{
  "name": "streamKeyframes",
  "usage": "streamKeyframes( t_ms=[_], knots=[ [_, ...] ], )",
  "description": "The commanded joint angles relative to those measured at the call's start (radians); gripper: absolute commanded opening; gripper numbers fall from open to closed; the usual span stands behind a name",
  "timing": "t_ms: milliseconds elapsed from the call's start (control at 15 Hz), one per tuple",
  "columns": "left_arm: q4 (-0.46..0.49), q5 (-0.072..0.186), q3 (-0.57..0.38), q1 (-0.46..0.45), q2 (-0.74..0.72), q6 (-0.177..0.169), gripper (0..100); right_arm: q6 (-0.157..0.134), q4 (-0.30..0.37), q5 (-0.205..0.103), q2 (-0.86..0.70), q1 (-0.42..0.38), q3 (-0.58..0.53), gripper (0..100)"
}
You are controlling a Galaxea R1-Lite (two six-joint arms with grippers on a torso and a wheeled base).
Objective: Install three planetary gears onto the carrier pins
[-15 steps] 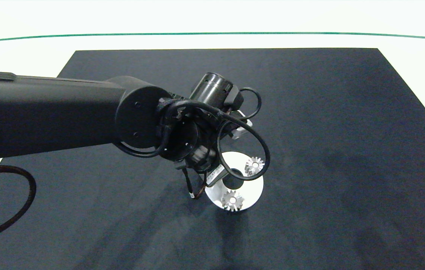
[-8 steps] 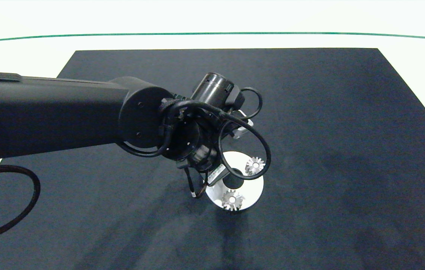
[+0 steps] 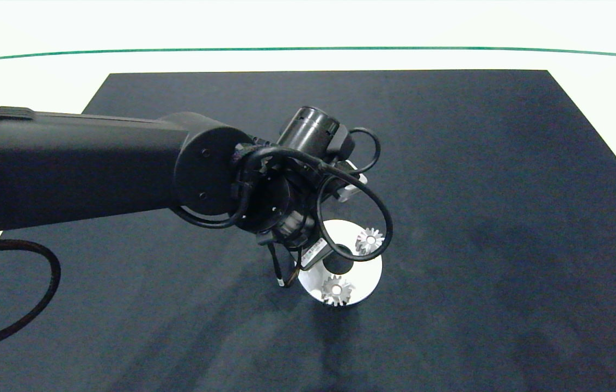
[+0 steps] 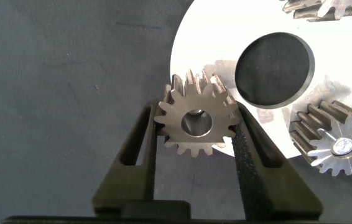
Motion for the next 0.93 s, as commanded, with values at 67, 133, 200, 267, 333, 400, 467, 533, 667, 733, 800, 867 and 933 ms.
streamKeyframes(
  t_ms=[67, 133, 200, 267, 333, 400, 467, 533, 667, 733, 800, 867, 933],
  knots=[
    [0.006, 0.002, 0.000, -0.001, -0.001, 0.006, 100, -0.001, 0.004, -0.002, 0.000, 0.000, 0.000, 100],
    [0.006, 0.002, 0.000, 0.000, -0.001, 0.006, 100, -0.002, 0.003, -0.002, 0.000, 0.000, 0.000, 100],
    [0.006, 0.002, 0.000, 0.000, -0.001, 0.006, 100, -0.001, 0.003, -0.002, 0.000, 0.000, 0.000, 100],
    [0.006, 0.002, 0.000, 0.000, -0.001, 0.006, 100, -0.002, 0.003, -0.002, 0.000, 0.000, 0.000, 100],
    [0.006, 0.002, 0.000, 0.000, -0.001, 0.006, 100, -0.002, 0.003, -0.002, -0.001, 0.000, 0.000, 100],
    [0.006, 0.002, 0.000, 0.000, -0.002, 0.006, 100, -0.001, 0.003, -0.002, 0.000, 0.000, 0.000, 100],
    [0.006, 0.002, 0.000, 0.000, -0.002, 0.006, 100, -0.002, 0.003, -0.002, 0.000, 0.000, 0.000, 100],
    [0.006, 0.002, 0.000, 0.002, -0.005, 0.006, 100, -0.002, 0.003, -0.002, 0.000, 0.000, 0.000, 100],
    [0.022, 0.002, 0.005, 0.005, -0.027, 0.006, 100, -0.002, 0.003, -0.002, 0.000, 0.000, 0.000, 100],
    [0.052, 0.002, 0.005, 0.005, -0.047, 0.006, 100, -0.002, 0.003, -0.002, 0.002, 0.000, 0.000, 100],
    [0.091, 0.002, 0.008, 0.006, -0.067, 0.006, 100, -0.002, 0.003, -0.002, 0.002, 0.000, -0.002, 100],
    [0.121, 0.002, 0.014, 0.016, -0.094, 0.005, 100, -0.002, 0.003, -0.002, 0.002, 0.000, -0.002, 100],
    [0.158, 0.002, 0.032, 0.043, -0.131, 0.008, 100, -0.002, 0.003, -0.002, 0.000, 0.000, -0.003, 100]
  ],
)
